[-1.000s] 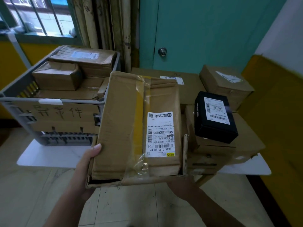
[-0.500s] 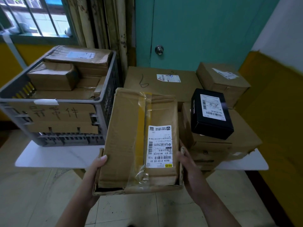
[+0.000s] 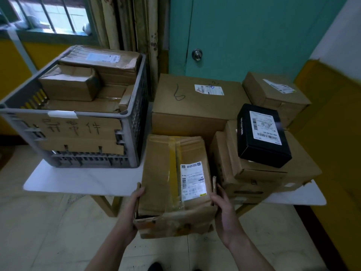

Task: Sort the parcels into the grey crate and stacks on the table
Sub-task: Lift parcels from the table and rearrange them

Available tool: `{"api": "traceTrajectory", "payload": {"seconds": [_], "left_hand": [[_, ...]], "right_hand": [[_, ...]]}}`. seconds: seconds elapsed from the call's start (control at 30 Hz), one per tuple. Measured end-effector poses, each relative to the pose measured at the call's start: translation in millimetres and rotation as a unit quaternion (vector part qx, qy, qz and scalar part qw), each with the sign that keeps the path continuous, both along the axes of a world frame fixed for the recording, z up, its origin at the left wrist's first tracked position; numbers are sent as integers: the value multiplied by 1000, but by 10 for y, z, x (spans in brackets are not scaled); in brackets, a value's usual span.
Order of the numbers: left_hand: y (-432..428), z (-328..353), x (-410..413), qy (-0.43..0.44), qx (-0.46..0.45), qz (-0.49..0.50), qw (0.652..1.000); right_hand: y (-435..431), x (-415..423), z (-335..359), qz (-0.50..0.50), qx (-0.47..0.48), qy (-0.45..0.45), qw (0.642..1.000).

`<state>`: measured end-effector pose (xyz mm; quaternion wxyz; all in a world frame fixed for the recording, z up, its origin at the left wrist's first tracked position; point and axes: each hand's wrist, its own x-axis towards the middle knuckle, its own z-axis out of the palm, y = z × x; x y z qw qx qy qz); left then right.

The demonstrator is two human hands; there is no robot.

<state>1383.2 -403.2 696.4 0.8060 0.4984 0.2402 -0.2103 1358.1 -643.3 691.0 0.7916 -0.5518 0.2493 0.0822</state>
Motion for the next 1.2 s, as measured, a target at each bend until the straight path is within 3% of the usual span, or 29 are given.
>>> {"api": "traceTrajectory", "payload": {"seconds": [0.2, 0.3, 0.37, 0.53, 0.87, 1.2], "left_hand": [[41, -117, 190, -58, 137, -38, 988], [-20, -68, 273, -89, 274, -79, 954], [-49, -45, 294, -103, 311, -106, 939], [-1, -150, 312, -103, 326, -151, 928], [-139, -152, 351, -115, 327, -154, 925], [-349, -149, 396, -109, 282, -162, 939]], "right_hand": [[139, 46, -196, -7, -81, 73, 994], [147, 123, -165, 6, -107, 81, 991], [126, 163, -150, 21, -118, 87, 989], [111, 175, -98, 50, -145, 101, 983], [-15, 200, -202, -22, -131, 178, 975], [-204, 111, -171, -74, -115, 141, 981]]}}
